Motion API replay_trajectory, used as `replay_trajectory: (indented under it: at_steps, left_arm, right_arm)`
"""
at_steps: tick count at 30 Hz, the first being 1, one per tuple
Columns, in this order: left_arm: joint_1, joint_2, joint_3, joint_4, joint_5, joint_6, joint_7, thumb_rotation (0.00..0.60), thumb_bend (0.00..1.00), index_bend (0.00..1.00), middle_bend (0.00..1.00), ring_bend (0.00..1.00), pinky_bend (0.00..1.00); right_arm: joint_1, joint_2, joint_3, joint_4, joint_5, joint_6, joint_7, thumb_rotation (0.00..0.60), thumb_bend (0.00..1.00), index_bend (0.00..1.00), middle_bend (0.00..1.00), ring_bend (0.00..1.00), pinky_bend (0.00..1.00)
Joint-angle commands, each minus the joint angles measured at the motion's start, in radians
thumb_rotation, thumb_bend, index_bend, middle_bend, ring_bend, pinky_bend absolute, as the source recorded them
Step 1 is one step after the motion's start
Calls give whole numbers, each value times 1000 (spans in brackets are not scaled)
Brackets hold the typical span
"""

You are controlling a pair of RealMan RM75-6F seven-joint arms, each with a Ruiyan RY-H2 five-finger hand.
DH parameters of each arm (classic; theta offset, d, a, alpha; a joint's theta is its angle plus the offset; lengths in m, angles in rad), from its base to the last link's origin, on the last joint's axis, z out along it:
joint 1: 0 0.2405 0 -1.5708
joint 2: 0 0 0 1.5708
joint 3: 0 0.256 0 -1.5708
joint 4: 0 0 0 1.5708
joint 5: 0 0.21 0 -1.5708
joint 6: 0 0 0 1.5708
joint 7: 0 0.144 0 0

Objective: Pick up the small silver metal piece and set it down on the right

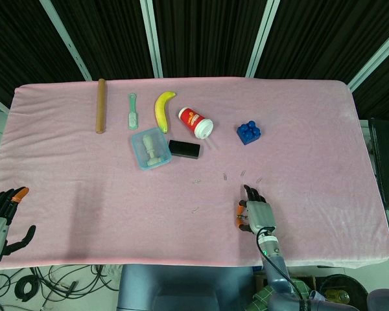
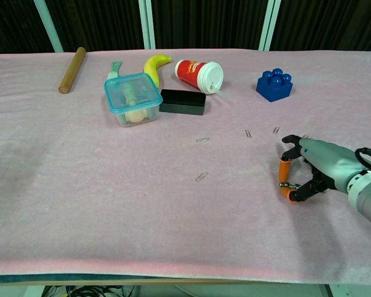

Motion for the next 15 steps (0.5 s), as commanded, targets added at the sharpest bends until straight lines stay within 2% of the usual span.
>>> replay_trajectory:
  at_steps: [1, 15]
  left_arm:
    - [0, 0, 0, 0, 0, 0, 0, 600, 390, 67, 64, 0, 0]
    - [1, 0, 1, 2, 1, 1, -3, 600, 390, 67, 65, 0, 0]
  right_arm:
    - [1, -1, 0, 0, 0, 0, -1, 600, 286, 552, 0, 0, 169]
    - [5, 2, 4, -11, 6, 2, -10, 600, 286, 552, 0, 0, 169]
